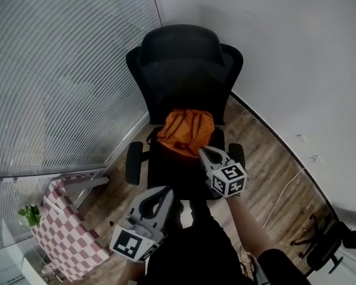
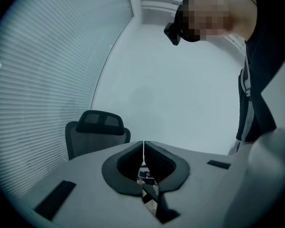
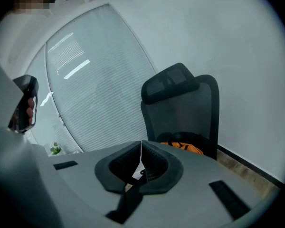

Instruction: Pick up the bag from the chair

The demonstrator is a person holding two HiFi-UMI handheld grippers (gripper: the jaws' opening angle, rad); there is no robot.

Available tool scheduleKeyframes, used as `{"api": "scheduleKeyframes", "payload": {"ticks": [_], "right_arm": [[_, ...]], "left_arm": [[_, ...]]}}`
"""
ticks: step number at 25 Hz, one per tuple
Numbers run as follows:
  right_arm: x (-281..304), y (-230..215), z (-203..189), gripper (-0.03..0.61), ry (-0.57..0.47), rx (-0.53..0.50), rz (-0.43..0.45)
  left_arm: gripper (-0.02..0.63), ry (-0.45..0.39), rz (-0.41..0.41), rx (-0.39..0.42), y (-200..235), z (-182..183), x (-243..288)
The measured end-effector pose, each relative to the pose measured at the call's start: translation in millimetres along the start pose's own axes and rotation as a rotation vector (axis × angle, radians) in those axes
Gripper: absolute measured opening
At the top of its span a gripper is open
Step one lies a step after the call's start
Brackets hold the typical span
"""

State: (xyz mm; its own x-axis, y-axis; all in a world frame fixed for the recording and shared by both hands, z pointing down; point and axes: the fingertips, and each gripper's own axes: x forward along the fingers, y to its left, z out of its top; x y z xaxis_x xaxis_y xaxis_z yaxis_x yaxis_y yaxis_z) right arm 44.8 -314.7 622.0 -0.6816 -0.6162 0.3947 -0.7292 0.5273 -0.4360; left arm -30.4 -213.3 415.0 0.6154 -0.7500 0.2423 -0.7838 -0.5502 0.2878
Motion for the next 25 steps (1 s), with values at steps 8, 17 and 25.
{"api": "scheduleKeyframes", "payload": {"ticks": [8, 17, 25], "right_arm": [[58.2, -55.5, -45.1, 0.046, 0.103, 0.063, -0.046], [107.4, -114.8, -74.8, 0.127, 0.171, 0.111, -0.123], [144.3, -150.7, -92.0, 0.175, 0.225, 0.133, -0.153]], "left_arm": [[0.034, 0.049, -0.024, -0.020, 9.2, -6.8, 22.6], [0.034, 0.088, -0.018, -0.060, 14.4, -21.5, 31.5], [0.034, 0.120, -0.005, -0.099, 14.7, -36.9, 31.7]]}}
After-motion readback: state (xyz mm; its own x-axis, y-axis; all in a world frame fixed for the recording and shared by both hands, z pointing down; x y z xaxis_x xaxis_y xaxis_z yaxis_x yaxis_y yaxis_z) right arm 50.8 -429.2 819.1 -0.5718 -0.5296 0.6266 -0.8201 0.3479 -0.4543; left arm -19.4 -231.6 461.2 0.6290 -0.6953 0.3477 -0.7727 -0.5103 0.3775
